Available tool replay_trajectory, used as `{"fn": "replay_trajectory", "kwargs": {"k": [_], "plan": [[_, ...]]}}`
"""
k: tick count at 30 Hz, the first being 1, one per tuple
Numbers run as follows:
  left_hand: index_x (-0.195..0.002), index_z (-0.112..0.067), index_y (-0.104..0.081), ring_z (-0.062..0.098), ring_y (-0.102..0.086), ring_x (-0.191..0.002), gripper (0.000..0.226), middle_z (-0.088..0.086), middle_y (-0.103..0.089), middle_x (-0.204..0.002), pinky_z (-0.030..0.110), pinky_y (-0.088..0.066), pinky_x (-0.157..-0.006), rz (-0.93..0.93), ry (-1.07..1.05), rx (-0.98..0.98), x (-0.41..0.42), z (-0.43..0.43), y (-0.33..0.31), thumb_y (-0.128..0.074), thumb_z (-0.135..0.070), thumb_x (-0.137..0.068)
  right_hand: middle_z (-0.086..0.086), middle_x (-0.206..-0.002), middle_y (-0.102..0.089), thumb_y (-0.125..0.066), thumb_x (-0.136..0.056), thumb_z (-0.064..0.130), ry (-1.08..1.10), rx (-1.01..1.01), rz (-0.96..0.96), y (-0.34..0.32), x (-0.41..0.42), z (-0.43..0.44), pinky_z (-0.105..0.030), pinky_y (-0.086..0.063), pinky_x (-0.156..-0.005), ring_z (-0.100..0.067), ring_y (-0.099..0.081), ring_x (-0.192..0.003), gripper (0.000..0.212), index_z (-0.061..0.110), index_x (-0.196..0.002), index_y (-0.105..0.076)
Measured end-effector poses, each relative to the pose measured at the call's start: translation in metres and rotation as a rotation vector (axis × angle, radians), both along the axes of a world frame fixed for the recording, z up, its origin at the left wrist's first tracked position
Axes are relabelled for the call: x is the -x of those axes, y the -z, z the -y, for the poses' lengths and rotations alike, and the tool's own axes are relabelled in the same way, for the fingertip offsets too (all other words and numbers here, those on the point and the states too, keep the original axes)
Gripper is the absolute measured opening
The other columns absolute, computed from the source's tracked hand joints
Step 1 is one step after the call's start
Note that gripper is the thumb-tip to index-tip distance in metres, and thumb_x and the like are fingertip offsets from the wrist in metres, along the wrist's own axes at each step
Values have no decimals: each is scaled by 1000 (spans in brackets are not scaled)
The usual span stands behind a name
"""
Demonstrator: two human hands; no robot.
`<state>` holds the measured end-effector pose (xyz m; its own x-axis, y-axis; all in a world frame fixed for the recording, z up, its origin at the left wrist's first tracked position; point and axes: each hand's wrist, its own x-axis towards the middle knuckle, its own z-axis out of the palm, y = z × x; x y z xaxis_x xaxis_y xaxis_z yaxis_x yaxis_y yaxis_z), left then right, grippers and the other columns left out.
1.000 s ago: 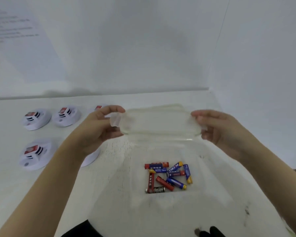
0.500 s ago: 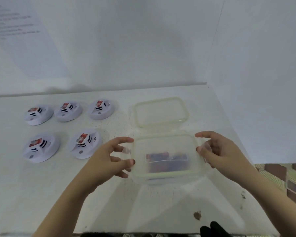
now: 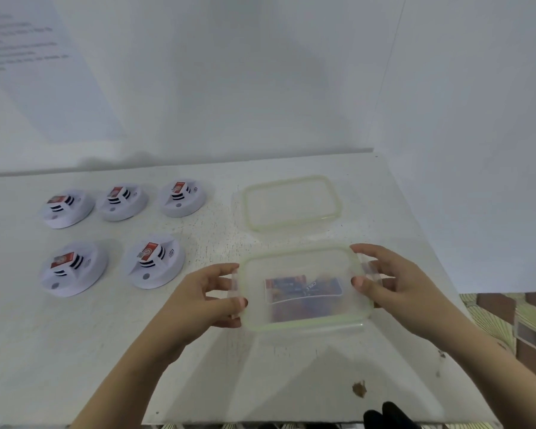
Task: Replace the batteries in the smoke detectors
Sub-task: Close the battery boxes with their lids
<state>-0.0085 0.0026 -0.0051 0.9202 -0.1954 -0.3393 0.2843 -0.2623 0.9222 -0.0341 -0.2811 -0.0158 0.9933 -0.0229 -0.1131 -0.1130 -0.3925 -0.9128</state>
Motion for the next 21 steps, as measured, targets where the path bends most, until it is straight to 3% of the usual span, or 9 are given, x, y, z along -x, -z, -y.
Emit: {"fn": "replay_trajectory", "kwargs": {"k": [3,6,8,11,13,15,21], "plan": [[-115,-35,-61,9,-69,-81,58,7,-65,-112,22,-56,-68,114,-25,0,-1,3,6,-69,-17,-60,10,-115,-57,-62,-87,27,-1,83,60,5,0,0,-35,-55,-84,-11,-66,-88,42,54,-114,-46],[-122,-45,-53,-16,-48,-114,51,-22,-48,-135,18,-42,-101,444,41,-277,1,9,14,-66,-25,-78,27,-137,-37,-57,-91,31,-69,302,289,7,1,-2,-26,-36,-105,0,-39,-128,49,60,-124,-35],[-134,-37,-50,-11,-28,-136,52,-23,-32,-149,15,-21,-114,759,172,-396,2,13,19,-61,-40,-84,24,-152,-21,-52,-89,50,-204,462,435,10,2,-2,-25,-14,-114,2,-16,-141,47,53,-134,-36],[-143,-28,-43,3,-24,-144,77,-10,-33,-154,23,-11,-119,936,450,-463,3,20,33,-64,-63,-77,15,-157,-11,-50,-76,76,-429,553,463,19,5,-4,-37,10,-117,-6,0,-146,75,49,-142,-27],[-140,-21,-47,8,-31,-142,78,-3,-40,-151,31,-19,-118,1081,492,-571,3,24,42,-63,-64,-77,9,-157,-16,-47,-76,77,-448,646,527,28,5,-7,-43,9,-116,-10,-2,-146,79,48,-144,-19],[-134,-15,-55,12,-40,-137,65,0,-48,-144,36,-28,-115,1195,441,-606,1,28,49,-61,-55,-84,4,-154,-26,-46,-82,69,-406,692,601,34,3,-10,-44,-1,-116,-13,-13,-145,72,44,-145,-22],[-132,-13,-54,18,-47,-133,53,3,-54,-139,39,-35,-110,1296,354,-585,3,33,59,-63,-40,-87,-2,-150,-35,-38,-92,60,-363,698,683,41,2,-11,-45,-15,-115,-20,-26,-141,58,35,-144,-30]]}}
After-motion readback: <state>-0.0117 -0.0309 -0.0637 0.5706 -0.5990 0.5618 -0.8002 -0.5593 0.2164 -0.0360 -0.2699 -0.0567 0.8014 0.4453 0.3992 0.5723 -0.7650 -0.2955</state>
